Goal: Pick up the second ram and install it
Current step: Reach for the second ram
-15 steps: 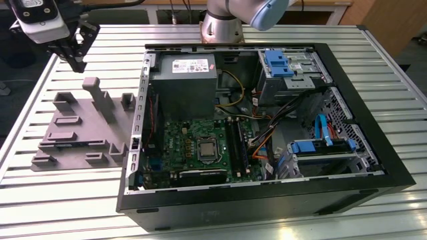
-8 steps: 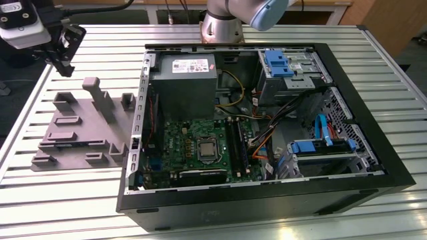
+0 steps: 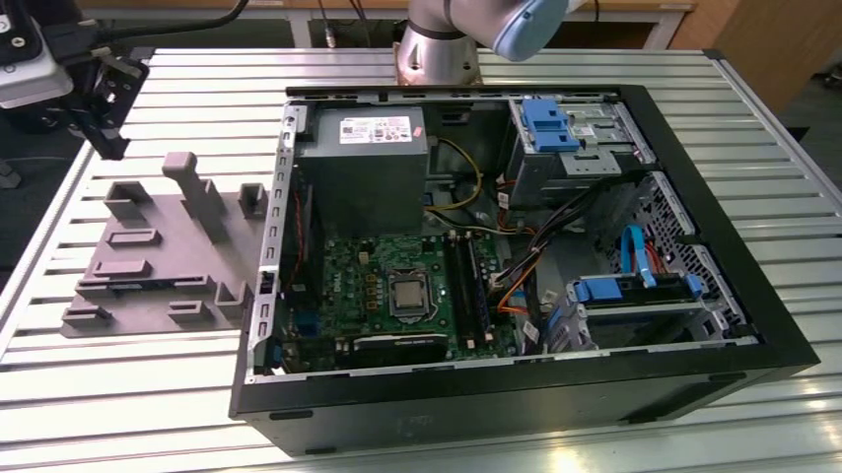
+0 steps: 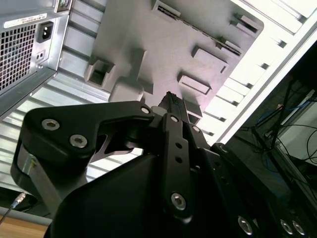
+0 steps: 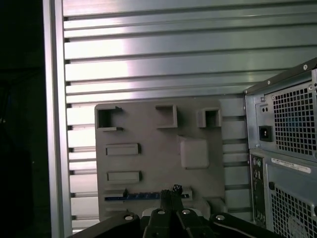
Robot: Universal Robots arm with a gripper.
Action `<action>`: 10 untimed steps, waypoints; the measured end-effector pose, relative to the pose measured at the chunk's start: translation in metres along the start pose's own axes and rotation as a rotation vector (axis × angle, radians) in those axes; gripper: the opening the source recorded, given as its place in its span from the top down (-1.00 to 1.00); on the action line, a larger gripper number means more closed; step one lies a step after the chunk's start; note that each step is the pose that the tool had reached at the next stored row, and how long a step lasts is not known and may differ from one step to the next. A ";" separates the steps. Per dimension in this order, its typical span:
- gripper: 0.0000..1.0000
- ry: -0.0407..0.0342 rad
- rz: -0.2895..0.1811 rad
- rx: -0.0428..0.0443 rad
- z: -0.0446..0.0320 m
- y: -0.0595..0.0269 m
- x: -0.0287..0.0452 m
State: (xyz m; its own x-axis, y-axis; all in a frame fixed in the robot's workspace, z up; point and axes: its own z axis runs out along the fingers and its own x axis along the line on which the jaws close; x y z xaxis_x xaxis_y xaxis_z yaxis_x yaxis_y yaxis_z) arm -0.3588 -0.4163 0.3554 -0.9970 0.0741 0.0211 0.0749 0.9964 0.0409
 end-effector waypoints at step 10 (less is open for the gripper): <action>0.74 0.0000 0.000 0.0000 0.0018 -0.0069 0.0132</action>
State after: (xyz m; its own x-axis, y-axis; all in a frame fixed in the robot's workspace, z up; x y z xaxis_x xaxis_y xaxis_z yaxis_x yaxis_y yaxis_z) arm -0.3725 -0.4221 0.3536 -0.9971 0.0737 0.0211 0.0745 0.9964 0.0409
